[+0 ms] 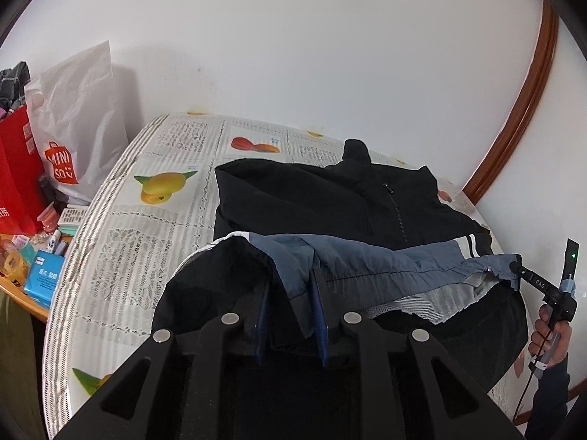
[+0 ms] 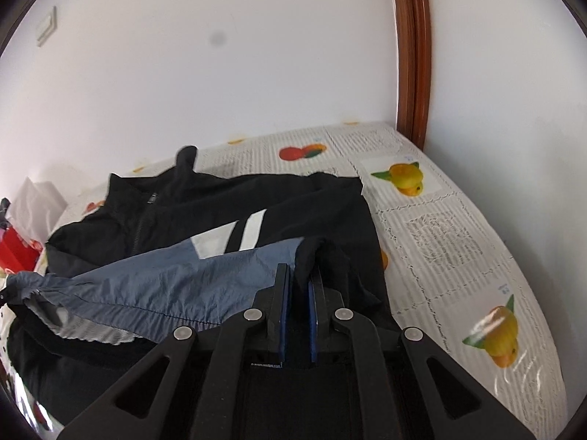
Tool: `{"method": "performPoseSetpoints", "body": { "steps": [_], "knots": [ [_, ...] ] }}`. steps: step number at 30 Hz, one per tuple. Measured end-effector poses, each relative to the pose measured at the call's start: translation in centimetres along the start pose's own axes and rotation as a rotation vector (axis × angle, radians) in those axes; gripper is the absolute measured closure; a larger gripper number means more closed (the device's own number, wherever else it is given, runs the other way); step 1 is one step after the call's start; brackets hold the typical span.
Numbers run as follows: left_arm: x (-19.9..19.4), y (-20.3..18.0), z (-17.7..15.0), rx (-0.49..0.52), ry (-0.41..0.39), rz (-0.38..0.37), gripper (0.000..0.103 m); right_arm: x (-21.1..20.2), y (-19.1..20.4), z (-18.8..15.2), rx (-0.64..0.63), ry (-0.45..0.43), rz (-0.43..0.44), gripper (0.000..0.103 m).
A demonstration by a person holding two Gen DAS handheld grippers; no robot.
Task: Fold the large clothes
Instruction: 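Lift the folded edge with both tools and fold it over toward the collar, then open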
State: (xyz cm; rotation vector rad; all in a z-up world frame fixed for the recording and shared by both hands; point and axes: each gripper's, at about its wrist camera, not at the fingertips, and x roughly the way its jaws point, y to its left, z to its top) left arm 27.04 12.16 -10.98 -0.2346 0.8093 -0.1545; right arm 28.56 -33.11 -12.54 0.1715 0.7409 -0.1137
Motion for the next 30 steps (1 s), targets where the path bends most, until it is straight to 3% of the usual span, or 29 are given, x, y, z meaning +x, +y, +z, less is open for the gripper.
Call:
{"method": "performPoseSetpoints", "body": {
  "steps": [7,10,11,12,18,22,23,26,30],
  "knots": [
    [1.4,-0.3,-0.5,0.013,0.048,0.010,0.068,2.4,0.5,-0.7,-0.034,0.080,-0.057,0.086],
    [0.7,-0.4,-0.7,0.010,0.047,-0.006,0.053,0.9,0.8,-0.6,-0.061,0.072,-0.081,0.070],
    [0.2,-0.5,-0.8,0.012,0.042,-0.009,0.050,0.4,0.8,-0.6,-0.063,0.071,-0.090,0.056],
    [-0.2,-0.6,-0.9,0.018,0.035,-0.009,0.048,-0.2,0.8,-0.6,-0.070,0.068,-0.098,0.052],
    [-3.1,-1.1,-2.6,0.039,0.003,-0.005,0.045,-4.8,1.6,-1.9,-0.102,0.020,-0.030,0.051],
    [-3.7,-1.3,-4.9,0.058,0.028,-0.006,0.045,-5.6,2.9,-3.7,-0.134,0.064,0.058,0.052],
    [-3.6,-1.4,-5.4,0.068,0.044,-0.003,0.045,-5.4,3.3,-4.2,-0.141,0.077,0.070,0.055],
    [-3.0,-1.9,-6.4,0.094,0.070,-0.002,0.045,-3.7,4.3,-5.6,-0.146,0.140,0.099,0.084],
    [-1.5,-2.8,-6.5,0.138,0.093,0.051,0.045,-1.0,5.7,-6.6,-0.173,0.211,0.066,0.089]
  ]
}}
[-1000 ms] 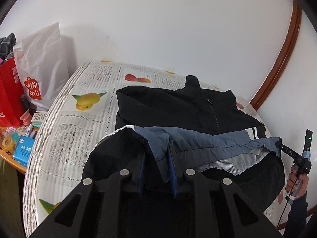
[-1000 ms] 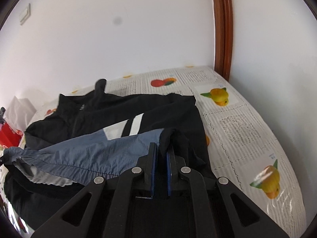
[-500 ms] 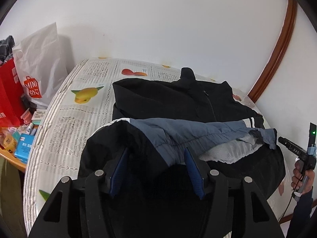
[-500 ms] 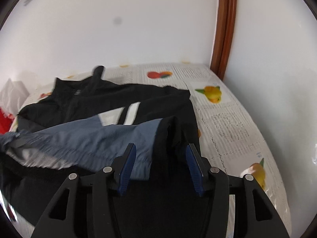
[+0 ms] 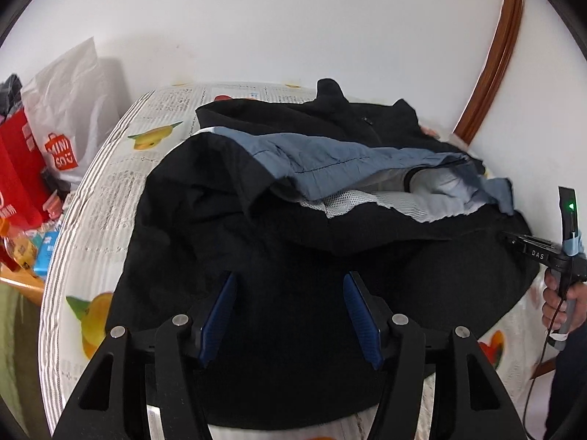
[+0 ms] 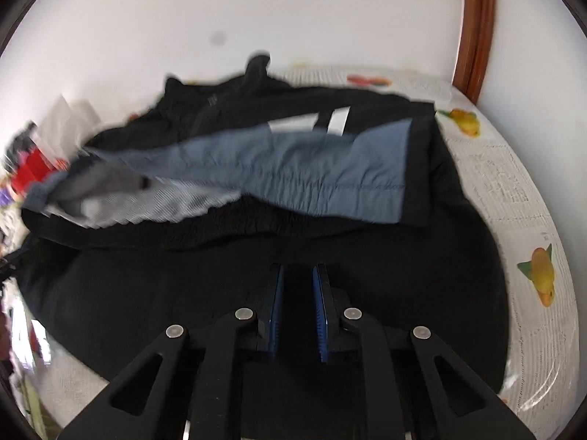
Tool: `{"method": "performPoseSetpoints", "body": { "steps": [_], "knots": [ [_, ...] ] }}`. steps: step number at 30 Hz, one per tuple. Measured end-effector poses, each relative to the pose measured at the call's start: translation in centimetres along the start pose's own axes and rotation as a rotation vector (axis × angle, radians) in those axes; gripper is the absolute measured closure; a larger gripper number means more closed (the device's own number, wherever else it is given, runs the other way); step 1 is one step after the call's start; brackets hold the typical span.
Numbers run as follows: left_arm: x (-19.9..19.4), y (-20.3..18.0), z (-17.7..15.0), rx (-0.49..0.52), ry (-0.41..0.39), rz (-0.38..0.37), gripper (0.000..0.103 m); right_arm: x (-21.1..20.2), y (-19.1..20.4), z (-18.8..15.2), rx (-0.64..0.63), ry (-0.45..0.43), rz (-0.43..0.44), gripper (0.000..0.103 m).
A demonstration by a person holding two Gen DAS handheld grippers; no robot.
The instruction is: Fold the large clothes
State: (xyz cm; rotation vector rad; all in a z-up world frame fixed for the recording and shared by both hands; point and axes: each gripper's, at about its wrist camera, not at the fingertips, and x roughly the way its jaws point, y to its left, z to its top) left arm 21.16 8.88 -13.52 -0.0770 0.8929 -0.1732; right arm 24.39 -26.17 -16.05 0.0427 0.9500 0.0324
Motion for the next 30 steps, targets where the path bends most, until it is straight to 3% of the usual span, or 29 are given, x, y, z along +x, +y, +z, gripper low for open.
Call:
{"method": "performPoseSetpoints", "body": {
  "steps": [7,15,25,30],
  "knots": [
    [3.2,-1.8,2.1,0.092,-0.002,0.089,0.045,2.7,1.3,2.2,-0.020,0.010,-0.070,0.089],
    [4.6,-0.5,7.7,0.028,-0.070,0.062,0.045,3.6,-1.5,7.8,0.077,-0.052,-0.047,0.089],
    [5.7,2.0,11.2,-0.012,-0.113,0.125,0.045,3.7,-3.5,12.1,0.031,-0.140,-0.154,0.087],
    [6.7,3.6,12.2,-0.030,-0.107,0.169,0.045,5.5,-5.1,12.8,0.031,-0.101,-0.153,0.071]
  ]
}}
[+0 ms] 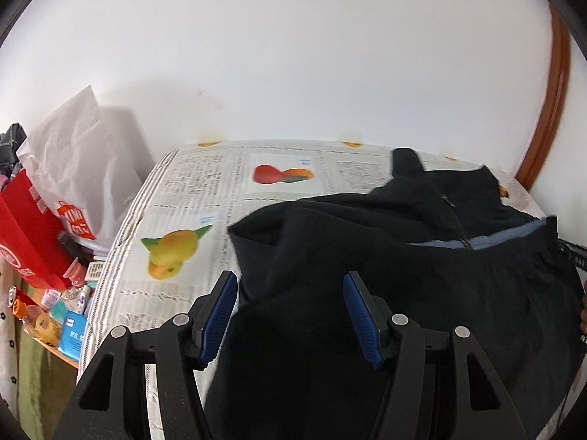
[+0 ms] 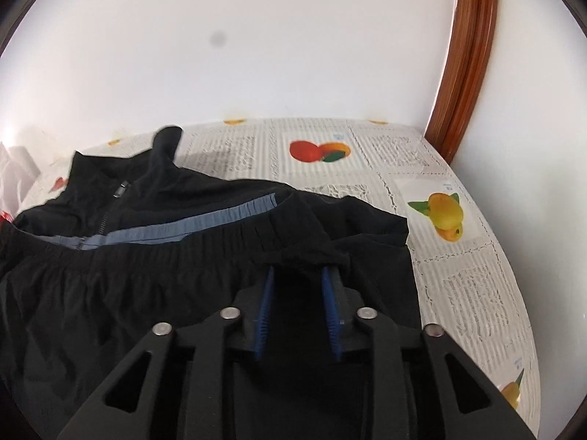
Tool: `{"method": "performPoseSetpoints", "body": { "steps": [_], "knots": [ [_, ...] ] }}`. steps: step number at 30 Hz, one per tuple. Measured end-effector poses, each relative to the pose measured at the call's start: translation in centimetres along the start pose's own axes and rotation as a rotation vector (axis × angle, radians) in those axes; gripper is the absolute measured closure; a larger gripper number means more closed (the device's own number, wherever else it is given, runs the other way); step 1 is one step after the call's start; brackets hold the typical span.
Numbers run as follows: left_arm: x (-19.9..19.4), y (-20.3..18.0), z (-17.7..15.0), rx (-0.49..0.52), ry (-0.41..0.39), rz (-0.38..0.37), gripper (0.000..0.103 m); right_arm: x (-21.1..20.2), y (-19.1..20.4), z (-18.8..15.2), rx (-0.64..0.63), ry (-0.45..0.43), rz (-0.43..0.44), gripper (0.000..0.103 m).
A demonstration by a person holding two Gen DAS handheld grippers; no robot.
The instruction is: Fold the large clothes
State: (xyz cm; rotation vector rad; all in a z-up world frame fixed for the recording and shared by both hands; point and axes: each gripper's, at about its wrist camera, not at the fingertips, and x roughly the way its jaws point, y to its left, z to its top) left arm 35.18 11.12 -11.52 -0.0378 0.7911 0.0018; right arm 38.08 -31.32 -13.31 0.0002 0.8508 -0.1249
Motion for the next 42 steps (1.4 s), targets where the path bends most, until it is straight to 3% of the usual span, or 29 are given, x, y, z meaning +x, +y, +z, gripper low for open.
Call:
{"method": "performPoseSetpoints", "body": {
  "steps": [2,4,5,6,7,8,9,12,16,18,25,28,36,39,42],
  "knots": [
    [0.6,0.4,0.1,-0.012,0.016,-0.024,0.045,0.4,-0.2,0.2,-0.005,-0.011,-0.031,0.069],
    [1.3,0.5,0.1,-0.014,0.030,-0.039,0.049,0.8,-0.5,0.3,-0.002,-0.014,-0.003,0.065],
    [1.6,0.5,0.1,-0.017,0.031,-0.039,0.055,1.0,-0.5,0.3,-0.002,-0.008,0.005,0.065],
    [1.8,0.4,0.0,-0.016,0.038,-0.040,0.070,1.6,-0.5,0.4,0.003,0.009,0.003,0.066],
    [1.9,0.2,0.0,-0.015,0.043,-0.040,0.077,2.3,-0.6,0.5,0.009,0.035,0.001,0.067],
    [1.9,0.1,-0.1,-0.014,0.038,-0.033,0.081,2.5,-0.7,0.6,0.009,0.040,0.006,0.079],
    [1.7,0.0,-0.1,-0.015,0.020,-0.028,0.093,2.7,-0.6,0.6,0.003,0.041,0.011,0.096],
    [0.6,-0.2,0.3,-0.020,-0.048,-0.039,0.095,1.9,-0.3,0.5,-0.037,-0.004,0.010,0.100],
    [0.5,-0.1,0.9,-0.045,-0.068,-0.049,0.095,-2.1,-2.4,1.2,0.044,-0.149,0.084,0.101],
    [1.4,0.0,0.8,-0.055,-0.047,-0.051,0.095,-2.4,-2.9,1.5,0.066,-0.167,0.086,0.101],
    [3.6,-0.1,0.2,-0.061,0.018,-0.039,0.095,3.5,-1.2,0.8,0.006,-0.025,-0.046,0.100],
    [4.0,0.0,0.0,-0.067,0.033,-0.034,0.092,4.2,-1.0,0.7,-0.005,-0.011,-0.077,0.098],
    [3.8,-0.3,-0.6,-0.049,0.064,-0.026,0.089,1.9,-1.9,-0.7,-0.023,-0.001,-0.083,0.063],
    [3.2,-0.5,-1.4,-0.040,0.078,-0.028,0.084,1.1,-2.2,-2.2,-0.039,0.020,-0.094,0.061],
    [2.3,-0.6,-2.2,-0.029,0.084,-0.033,0.073,0.2,-2.8,-3.7,-0.036,0.040,-0.095,0.060]
  ]
}}
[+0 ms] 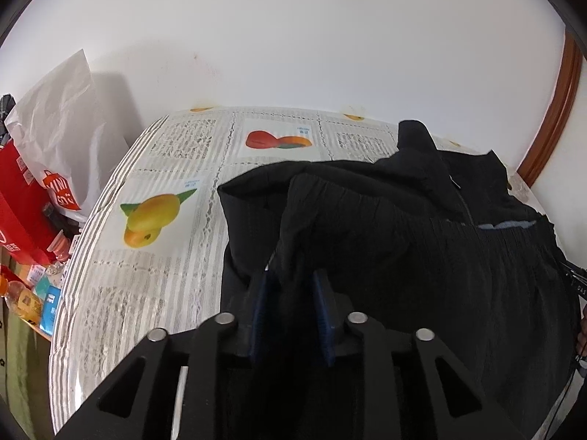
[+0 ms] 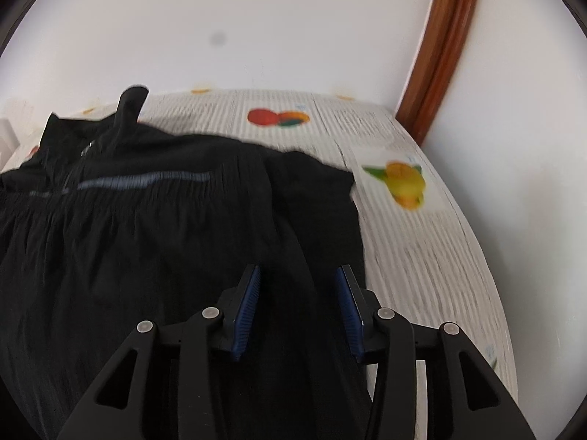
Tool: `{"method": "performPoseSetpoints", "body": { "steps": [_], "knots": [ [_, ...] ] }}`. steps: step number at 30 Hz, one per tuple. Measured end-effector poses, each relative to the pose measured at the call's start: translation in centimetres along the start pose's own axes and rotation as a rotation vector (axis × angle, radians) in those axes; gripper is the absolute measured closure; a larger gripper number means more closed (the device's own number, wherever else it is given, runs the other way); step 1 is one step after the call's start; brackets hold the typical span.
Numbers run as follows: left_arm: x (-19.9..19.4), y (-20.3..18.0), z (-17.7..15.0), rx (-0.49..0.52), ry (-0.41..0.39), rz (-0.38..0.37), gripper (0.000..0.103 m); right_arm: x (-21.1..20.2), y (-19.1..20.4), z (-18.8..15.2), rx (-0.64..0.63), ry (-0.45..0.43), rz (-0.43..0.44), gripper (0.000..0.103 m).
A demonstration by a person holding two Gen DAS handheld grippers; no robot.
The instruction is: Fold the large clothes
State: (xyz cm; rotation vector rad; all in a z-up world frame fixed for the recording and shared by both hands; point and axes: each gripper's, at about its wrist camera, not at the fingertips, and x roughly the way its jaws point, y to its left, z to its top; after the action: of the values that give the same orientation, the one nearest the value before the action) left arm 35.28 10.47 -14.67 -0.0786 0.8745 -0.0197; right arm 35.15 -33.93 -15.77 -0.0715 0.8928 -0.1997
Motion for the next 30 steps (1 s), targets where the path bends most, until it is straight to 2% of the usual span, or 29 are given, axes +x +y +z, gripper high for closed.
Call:
{"method": "performPoseSetpoints", "body": {
  "steps": [4,7,11,17,21,25,30],
  "knots": [
    [-1.5,0.1,-1.8,0.026,0.004,0.005,0.066,-0.4,-1.0,-1.8,0.036,0.043,0.034,0.057],
    [-2.6,0.3,-3.4,0.045,0.014,0.012,0.059,-0.9,-1.2,-2.9,0.040,0.047,0.019,0.056],
    [-3.7,1.4,-5.3,0.050,0.028,0.035,0.057,-1.9,-1.0,-4.1,0.024,0.039,-0.009,0.056],
    [-5.4,3.6,-7.9,0.034,0.040,0.057,0.057,-2.3,-0.9,-4.7,0.007,0.029,-0.017,0.058],
    [-5.1,5.0,-8.8,-0.024,0.051,0.012,0.057,-2.1,-0.5,-4.7,-0.019,0.017,-0.064,0.060],
    [-4.9,4.3,-9.2,-0.038,0.047,-0.004,0.059,-1.3,-1.1,-4.1,-0.016,0.027,-0.085,0.060],
    [-3.8,2.2,-8.6,-0.010,0.051,-0.029,0.059,-0.6,-2.6,-3.4,-0.027,0.023,-0.097,0.060]
  ]
}}
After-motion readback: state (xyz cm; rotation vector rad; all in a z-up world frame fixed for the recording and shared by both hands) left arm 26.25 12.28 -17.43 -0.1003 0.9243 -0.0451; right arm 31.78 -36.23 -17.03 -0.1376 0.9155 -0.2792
